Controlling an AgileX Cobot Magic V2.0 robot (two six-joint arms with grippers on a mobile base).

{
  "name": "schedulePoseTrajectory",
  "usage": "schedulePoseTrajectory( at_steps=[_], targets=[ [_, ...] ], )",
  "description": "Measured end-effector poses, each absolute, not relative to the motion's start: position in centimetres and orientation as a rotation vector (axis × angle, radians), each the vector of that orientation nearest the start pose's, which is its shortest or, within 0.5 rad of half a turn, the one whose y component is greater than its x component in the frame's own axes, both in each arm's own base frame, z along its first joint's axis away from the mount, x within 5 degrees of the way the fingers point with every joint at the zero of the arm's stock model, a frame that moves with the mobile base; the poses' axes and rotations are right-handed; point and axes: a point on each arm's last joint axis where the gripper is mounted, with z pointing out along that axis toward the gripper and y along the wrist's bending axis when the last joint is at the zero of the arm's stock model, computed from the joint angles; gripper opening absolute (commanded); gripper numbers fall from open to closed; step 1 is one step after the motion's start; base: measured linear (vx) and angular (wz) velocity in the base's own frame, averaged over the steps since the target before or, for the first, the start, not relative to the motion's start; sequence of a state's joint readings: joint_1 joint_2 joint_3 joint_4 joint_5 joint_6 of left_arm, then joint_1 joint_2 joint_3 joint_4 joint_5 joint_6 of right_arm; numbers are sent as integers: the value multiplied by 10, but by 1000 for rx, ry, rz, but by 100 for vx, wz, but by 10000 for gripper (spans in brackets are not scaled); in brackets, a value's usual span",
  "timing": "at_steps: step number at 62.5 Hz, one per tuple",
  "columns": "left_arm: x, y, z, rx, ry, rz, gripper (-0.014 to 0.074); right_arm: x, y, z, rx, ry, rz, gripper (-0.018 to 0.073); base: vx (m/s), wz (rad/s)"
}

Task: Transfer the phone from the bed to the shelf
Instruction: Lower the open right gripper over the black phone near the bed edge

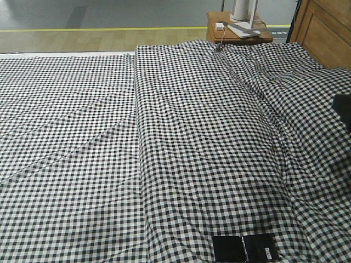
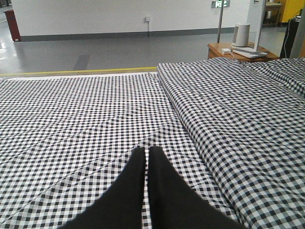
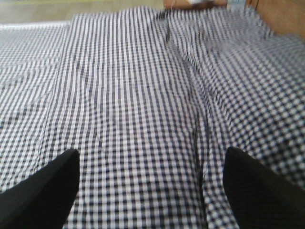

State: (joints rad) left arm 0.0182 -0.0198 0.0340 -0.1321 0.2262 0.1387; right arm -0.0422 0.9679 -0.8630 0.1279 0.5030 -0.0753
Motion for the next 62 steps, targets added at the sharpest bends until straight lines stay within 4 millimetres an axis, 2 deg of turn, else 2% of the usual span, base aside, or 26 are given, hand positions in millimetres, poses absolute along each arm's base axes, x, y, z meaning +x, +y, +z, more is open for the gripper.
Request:
schedulePoseTrajectory(
  at_steps=[22, 33, 47, 62],
  targets=[
    [55, -2, 182, 15, 1722, -5, 1, 273, -7, 334, 69, 2466, 105, 575, 0, 0],
    [55, -2, 182, 15, 1722, -5, 1, 293, -40, 320, 157, 2566, 142, 575, 0, 0],
    [55, -2, 182, 15, 1722, -5, 1, 308, -84, 276, 162, 2692, 324, 575, 0, 0],
    [55, -2, 182, 15, 1722, -5, 1, 328, -106, 209, 142, 2797, 547, 575, 0, 0]
  ],
)
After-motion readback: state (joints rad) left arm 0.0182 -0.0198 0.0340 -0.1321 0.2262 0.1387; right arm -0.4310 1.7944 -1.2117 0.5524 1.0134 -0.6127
